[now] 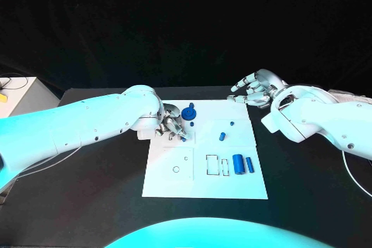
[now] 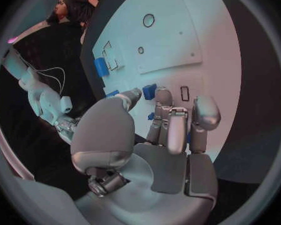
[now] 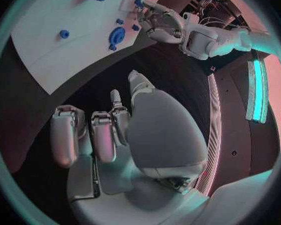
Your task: Assemble the parts on the task board
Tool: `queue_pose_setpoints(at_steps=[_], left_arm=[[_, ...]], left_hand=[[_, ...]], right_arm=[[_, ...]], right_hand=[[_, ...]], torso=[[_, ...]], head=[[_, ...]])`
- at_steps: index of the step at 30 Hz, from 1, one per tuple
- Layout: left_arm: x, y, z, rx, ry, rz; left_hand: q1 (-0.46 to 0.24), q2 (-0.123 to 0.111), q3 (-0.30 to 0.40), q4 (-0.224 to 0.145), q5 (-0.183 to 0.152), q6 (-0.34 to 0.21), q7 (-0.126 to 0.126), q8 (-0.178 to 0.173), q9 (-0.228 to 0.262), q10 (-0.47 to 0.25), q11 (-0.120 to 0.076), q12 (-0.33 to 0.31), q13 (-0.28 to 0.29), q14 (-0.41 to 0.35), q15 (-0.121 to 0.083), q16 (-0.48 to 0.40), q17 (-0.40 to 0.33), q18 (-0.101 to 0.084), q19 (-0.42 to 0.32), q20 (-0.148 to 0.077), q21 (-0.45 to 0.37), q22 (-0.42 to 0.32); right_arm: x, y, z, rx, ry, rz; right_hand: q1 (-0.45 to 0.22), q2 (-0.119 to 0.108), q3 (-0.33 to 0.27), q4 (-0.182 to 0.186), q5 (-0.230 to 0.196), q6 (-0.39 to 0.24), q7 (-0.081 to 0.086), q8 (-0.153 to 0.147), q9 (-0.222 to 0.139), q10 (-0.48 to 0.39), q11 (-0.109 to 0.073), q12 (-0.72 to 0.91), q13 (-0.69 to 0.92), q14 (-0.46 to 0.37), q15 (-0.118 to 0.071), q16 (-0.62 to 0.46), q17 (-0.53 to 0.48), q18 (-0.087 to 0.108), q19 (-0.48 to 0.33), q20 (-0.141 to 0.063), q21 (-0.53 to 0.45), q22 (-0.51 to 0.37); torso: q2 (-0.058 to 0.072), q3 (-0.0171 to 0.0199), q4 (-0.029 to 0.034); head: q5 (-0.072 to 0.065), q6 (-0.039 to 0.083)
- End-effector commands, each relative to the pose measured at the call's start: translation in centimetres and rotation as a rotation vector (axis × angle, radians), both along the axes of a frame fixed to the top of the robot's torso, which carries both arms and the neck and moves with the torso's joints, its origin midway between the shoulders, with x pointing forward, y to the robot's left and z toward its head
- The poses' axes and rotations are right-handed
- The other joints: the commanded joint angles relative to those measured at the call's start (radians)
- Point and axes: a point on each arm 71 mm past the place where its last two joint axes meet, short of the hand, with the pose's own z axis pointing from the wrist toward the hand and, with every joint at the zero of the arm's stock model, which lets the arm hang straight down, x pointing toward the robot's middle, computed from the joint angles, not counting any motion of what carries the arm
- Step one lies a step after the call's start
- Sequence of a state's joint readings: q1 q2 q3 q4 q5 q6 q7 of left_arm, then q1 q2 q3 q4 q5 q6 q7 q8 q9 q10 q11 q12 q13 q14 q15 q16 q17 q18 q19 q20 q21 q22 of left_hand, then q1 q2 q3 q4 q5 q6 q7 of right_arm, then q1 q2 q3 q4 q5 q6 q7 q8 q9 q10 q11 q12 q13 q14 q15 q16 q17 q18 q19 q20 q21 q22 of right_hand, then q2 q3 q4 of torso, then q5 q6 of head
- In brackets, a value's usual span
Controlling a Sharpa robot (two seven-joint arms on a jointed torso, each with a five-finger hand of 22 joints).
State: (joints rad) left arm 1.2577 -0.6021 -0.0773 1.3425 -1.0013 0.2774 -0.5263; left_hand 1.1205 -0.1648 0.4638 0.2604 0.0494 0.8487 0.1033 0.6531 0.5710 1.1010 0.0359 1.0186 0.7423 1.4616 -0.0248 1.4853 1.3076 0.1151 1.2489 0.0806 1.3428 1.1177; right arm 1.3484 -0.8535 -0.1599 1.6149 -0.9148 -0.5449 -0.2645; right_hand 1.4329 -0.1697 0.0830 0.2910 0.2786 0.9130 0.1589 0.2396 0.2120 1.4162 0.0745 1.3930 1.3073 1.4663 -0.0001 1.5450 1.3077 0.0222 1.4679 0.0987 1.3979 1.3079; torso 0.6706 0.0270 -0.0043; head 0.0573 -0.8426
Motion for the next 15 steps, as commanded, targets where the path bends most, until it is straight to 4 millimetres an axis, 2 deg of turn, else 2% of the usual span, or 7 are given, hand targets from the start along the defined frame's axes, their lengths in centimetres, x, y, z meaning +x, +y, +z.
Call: queue_pose_setpoints(at_steps=[1,4,7,10,11,15], left_arm=[[-0.05,-0.15,-0.01,-0.01,0.016,-0.003],[0.02,-0.12,0.01,-0.017,0.012,0.006],[0.08,-0.09,0.04,-0.028,0.008,0.017],[0.11,-0.09,0.06,-0.04,0.008,0.027],[0.12,-0.1,0.07,-0.043,0.008,0.03],[0.11,-0.12,0.07,-0.054,0.014,0.036]], left_hand=[[0.018,0.011,0.008,-0.006,0.001,-0.002,-0.004,0.001,0.004,-0.002,-0.007,0.005,0.002,0.029,-0.004,0.006,0.085,-0.012,0.004,-0.001,0.007,0.001],[0.036,0.033,0.027,-0.011,0.001,-0.001,-0.006,-0.002,0.008,-0.001,-0.009,0.006,0.003,0.03,-0.005,0.007,0.086,-0.012,0.003,-0.002,0.008,0.002],[0.047,0.042,0.04,-0.017,0.001,-0.002,-0.007,-0.003,0.011,-0.001,-0.011,0.005,0.004,0.03,-0.007,0.007,0.087,-0.012,0.003,-0.003,0.009,0.002],[0.066,0.054,0.063,-0.029,0.001,-0.002,-0.01,-0.005,0.016,0.0,-0.013,0.006,0.006,0.031,-0.009,0.008,0.089,-0.012,0.003,-0.004,0.01,0.003],[0.088,0.062,0.095,-0.049,0.001,-0.004,-0.013,-0.006,0.022,0.001,-0.016,0.005,0.007,0.032,-0.011,0.009,0.092,-0.012,0.003,-0.006,0.011,0.004],[0.094,0.057,0.155,-0.075,0.001,-0.006,-0.014,-0.006,0.035,0.002,-0.017,0.002,0.006,0.034,-0.013,0.01,0.095,-0.012,0.002,-0.008,0.012,0.005]], right_arm=[[-0.02,0.15,-0.03,-0.014,0.002,0.017],[-0.01,0.16,-0.05,-0.015,0.004,0.017],[0.0,0.16,-0.07,-0.016,0.005,0.018],[0.0,0.16,-0.09,-0.018,0.007,0.018],[0.01,0.15,-0.11,-0.018,0.008,0.018],[0.03,0.16,-0.16,-0.021,0.012,0.019]], right_hand=[[-0.005,0.006,0.0,-0.001,-0.001,-0.007,0.0,0.0,-0.001,-0.007,0.001,-0.006,0.096,0.087,0.001,-0.006,0.197,0.018,0.028,0.005,-0.005,0.165],[-0.005,0.006,0.0,-0.001,-0.001,-0.007,0.0,0.0,-0.001,-0.007,0.001,-0.006,0.096,0.087,0.001,-0.006,0.197,0.018,0.028,0.005,-0.005,0.165],[-0.004,0.007,0.0,-0.002,-0.001,-0.007,0.0,0.0,-0.001,-0.007,0.001,-0.005,0.097,0.087,0.001,-0.005,0.197,0.018,0.028,0.005,-0.005,0.165],[-0.003,0.007,0.001,-0.002,-0.001,-0.007,0.0,0.0,-0.001,-0.007,0.001,-0.005,0.097,0.087,0.001,-0.006,0.197,0.019,0.027,0.005,-0.006,0.164],[-0.003,0.007,0.001,-0.002,-0.001,-0.007,0.0,0.0,-0.001,-0.007,0.001,-0.005,0.097,0.087,0.001,-0.006,0.197,0.019,0.027,0.005,-0.006,0.164],[-0.001,0.008,0.003,-0.002,0.004,-0.007,0.0,0.001,-0.001,-0.008,0.001,-0.006,0.096,0.087,0.001,-0.006,0.197,0.019,0.027,0.005,-0.007,0.164]], torso=[[0.0,0.0001,0.0006],[0.0,0.0001,0.0009],[0.0,-0.0002,0.0007],[0.001,0.0005,0.0004],[0.001,0.0006,0.0004],[0.0,0.0008,0.0001]], head=[[-0.001,-0.002],[-0.001,-0.003],[-0.001,-0.003],[-0.001,-0.004],[-0.001,-0.004],[-0.001,-0.004]])
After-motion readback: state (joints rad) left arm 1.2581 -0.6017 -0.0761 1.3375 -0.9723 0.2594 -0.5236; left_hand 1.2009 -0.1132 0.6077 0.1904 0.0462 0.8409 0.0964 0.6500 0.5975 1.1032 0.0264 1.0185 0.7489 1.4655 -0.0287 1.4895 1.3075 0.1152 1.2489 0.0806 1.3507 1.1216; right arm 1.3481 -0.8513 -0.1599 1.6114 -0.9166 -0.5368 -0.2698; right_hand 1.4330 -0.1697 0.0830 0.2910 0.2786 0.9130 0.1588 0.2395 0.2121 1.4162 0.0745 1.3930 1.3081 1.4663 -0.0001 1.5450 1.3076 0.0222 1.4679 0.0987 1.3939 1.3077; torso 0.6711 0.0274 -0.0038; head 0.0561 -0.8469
